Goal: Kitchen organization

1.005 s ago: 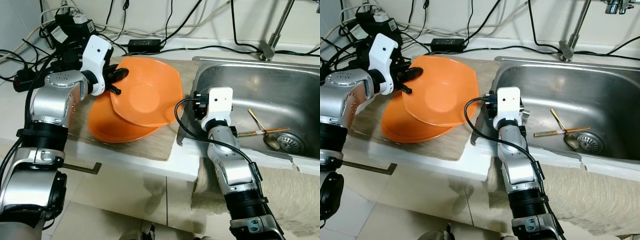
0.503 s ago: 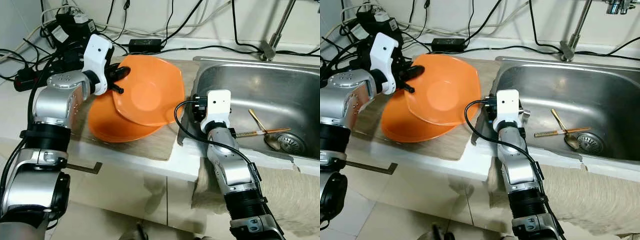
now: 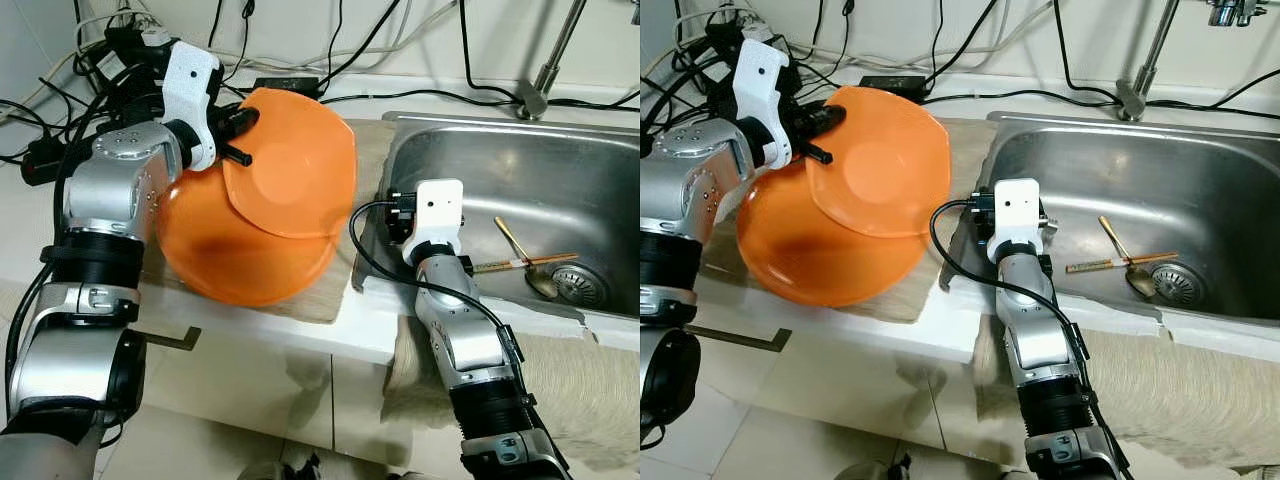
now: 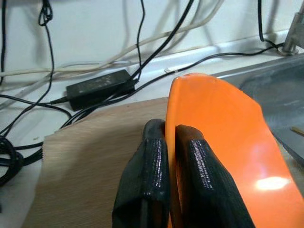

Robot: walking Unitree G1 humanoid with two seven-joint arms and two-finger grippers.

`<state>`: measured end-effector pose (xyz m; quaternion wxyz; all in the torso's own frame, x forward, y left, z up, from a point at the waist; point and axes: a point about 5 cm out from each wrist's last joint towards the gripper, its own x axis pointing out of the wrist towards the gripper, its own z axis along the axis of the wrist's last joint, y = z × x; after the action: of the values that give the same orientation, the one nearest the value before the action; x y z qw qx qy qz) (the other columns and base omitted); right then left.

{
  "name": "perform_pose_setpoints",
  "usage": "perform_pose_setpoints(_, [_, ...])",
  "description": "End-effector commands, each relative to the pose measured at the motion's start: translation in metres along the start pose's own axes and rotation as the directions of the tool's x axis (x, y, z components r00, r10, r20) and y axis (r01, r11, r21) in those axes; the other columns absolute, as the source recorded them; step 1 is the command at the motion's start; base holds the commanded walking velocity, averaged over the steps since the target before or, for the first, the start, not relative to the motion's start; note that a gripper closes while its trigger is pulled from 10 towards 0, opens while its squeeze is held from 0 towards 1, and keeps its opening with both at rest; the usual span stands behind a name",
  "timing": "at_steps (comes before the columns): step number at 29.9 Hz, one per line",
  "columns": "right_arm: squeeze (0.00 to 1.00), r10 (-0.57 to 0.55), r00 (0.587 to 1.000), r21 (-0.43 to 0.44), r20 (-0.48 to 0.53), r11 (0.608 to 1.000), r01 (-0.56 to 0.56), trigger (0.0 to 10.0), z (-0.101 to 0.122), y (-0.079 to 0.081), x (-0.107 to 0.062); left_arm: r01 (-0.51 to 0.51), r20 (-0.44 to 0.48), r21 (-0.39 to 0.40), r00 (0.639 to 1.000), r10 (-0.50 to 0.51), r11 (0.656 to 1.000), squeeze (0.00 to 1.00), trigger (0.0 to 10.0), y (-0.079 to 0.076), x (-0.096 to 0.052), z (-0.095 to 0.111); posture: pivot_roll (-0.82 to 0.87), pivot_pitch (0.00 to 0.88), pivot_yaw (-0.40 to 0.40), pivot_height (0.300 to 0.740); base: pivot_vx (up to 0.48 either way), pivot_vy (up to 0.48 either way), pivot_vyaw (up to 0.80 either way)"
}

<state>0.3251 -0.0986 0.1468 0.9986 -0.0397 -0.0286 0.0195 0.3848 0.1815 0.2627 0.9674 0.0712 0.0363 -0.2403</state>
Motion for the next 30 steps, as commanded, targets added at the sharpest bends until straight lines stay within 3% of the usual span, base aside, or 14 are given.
perform_pose_setpoints(1, [0.00, 0.010, 0.999, 0.010, 0.037, 1.000, -0.010, 10.0, 0.009, 0.001, 0.003, -0.015, -0.042, 0.000, 0.999, 0.015, 1.000, 0.00, 0.0, 0.002, 0.001, -0.007, 0.05, 0.000, 0.083, 0.740, 0.000, 0.000, 0.00])
perform_pose_setpoints(8, [0.00, 0.008, 0.999, -0.012, 0.043, 1.000, -0.007, 10.0, 0.011, -0.002, 0.004, -0.024, -0.053, -0.003, 0.998, 0.024, 1.000, 0.00, 0.0, 0.003, 0.001, -0.010, 0.05, 0.000, 0.081, 0.740, 0.000, 0.000, 0.00])
perform_pose_setpoints(16, [0.00, 0.031, 0.994, -0.125, 0.107, 0.992, -0.018, 10.0, 0.022, -0.009, 0.011, -0.040, -0.019, -0.016, 0.999, 0.039, 0.999, 0.00, 0.0, 0.004, 0.003, -0.003, 0.04, 0.000, 0.076, 0.740, 0.000, 0.000, 0.00])
perform_pose_setpoints(24, [0.00, 0.029, 0.991, -0.154, 0.127, 0.988, -0.009, 10.0, 0.028, -0.018, 0.014, -0.048, -0.005, -0.017, 0.999, 0.048, 0.999, 0.00, 0.0, 0.006, 0.003, 0.000, 0.04, 0.002, 0.078, 0.740, 0.000, 0.000, 0.00])
perform_pose_setpoints(30, [0.00, 0.041, 0.991, -0.166, 0.129, 0.986, -0.019, 10.0, 0.026, -0.017, 0.014, -0.090, 0.049, -0.007, 0.995, 0.090, 0.996, 0.00, 0.0, 0.015, 0.003, 0.016, 0.04, 0.004, 0.076, 0.740, 0.000, 0.000, 0.00])
